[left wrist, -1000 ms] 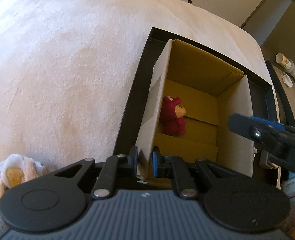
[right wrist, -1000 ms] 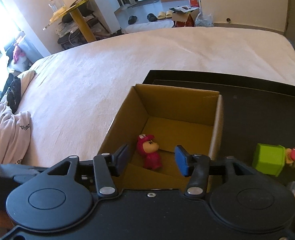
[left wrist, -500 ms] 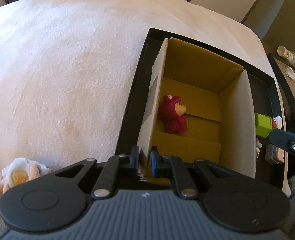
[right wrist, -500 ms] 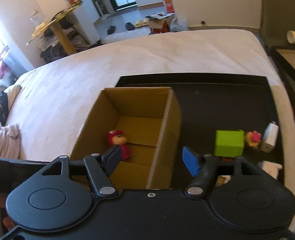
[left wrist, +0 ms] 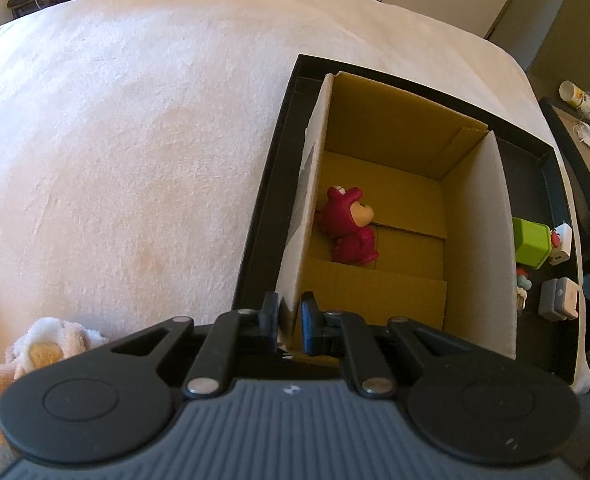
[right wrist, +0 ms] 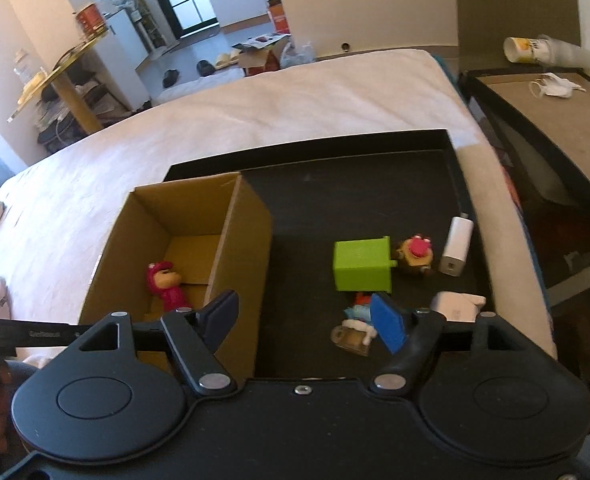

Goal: Organize rigid objects
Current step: 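Move the right gripper back over the toys toward the white square device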

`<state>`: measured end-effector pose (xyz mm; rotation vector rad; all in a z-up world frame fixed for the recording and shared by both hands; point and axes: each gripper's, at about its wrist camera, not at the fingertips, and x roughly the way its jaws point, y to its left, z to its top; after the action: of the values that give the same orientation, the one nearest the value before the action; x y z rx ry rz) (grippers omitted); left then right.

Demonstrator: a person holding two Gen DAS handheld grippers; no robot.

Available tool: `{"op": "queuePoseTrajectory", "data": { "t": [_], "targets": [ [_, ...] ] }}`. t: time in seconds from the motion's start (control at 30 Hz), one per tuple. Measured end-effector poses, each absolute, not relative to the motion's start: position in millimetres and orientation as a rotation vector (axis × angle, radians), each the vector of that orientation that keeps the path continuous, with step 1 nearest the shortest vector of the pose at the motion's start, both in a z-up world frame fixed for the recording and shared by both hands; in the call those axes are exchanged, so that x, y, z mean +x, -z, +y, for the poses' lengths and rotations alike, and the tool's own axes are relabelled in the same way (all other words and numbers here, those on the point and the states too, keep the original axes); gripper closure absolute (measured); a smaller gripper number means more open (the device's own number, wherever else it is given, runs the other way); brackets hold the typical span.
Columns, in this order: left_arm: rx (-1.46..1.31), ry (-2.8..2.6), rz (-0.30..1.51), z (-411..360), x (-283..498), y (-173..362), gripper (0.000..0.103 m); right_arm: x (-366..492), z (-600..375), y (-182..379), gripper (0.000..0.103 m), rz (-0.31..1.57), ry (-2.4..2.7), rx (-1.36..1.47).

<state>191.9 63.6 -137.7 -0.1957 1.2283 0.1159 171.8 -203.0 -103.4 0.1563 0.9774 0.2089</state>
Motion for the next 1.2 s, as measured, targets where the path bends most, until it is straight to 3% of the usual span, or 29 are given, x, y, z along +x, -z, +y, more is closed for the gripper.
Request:
{"op": "queuePoseTrajectory", "data": {
  "t": [0.93, 1.13, 1.2],
  "targets": [
    [-0.146, -0.159, 1.238, 54, 195, 138, 0.092, 174, -266, 170, 0.027, 1.060, 0.011, 0.194],
    [-0.151, -0.160, 1.235, 55, 194, 138, 0.092, 177, -265, 188, 0.037, 1.095, 0.008, 0.192],
    [-0.153, -0.161, 1.236, 55, 194, 138, 0.092, 179, -265, 192, 0.049, 1.110, -0.002, 0.206]
  ]
}}
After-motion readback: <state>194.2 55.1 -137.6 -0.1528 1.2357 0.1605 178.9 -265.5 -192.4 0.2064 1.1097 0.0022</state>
